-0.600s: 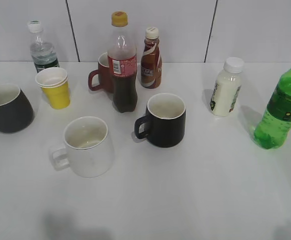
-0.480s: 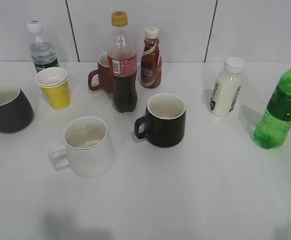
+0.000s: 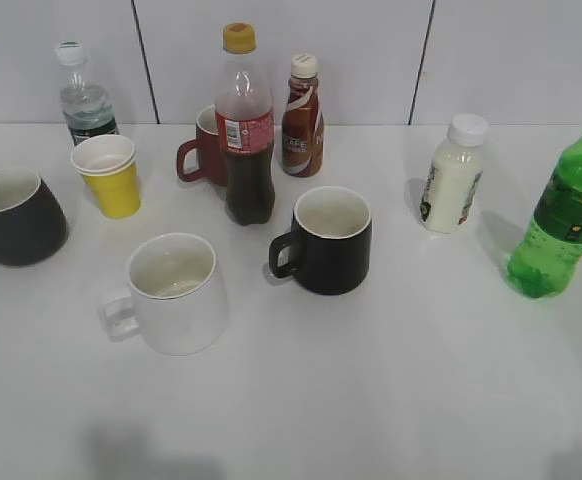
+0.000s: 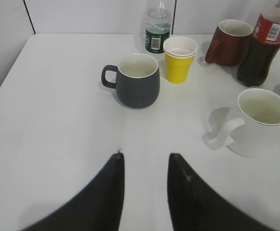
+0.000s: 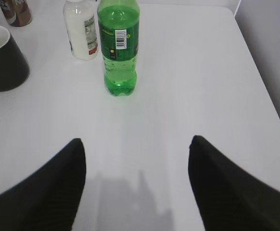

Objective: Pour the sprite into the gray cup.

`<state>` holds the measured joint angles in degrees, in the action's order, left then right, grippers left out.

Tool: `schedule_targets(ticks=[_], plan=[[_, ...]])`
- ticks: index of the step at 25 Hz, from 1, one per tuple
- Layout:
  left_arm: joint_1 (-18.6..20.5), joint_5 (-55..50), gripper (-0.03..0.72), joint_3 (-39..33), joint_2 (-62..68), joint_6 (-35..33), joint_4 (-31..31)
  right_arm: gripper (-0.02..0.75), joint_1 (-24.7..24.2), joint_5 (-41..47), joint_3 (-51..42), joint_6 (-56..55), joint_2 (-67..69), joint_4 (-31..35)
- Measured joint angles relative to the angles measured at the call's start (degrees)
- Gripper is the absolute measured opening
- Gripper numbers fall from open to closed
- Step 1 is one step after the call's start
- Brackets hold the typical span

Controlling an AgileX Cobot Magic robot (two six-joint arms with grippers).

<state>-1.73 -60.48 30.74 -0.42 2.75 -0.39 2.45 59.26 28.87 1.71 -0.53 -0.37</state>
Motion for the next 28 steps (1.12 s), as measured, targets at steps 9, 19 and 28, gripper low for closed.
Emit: schedule_targets(ticks=[9,19,28], plan=[[0.0,0.0,0.239,0.0,0.0,0.0,0.0,0.501,0.0,0.0,0.0,0.0,0.0,0.0],[0.0,0.1,0.239,0.0,0.0,0.0,-0.1,0.501,0.0,0.0,0.0,0.0,0.0,0.0],[0.0,47.0,0.239,-2.1,16.2,0.0,7.9,0.501,0.0,0.0,0.0,0.0,0.0,0.0]])
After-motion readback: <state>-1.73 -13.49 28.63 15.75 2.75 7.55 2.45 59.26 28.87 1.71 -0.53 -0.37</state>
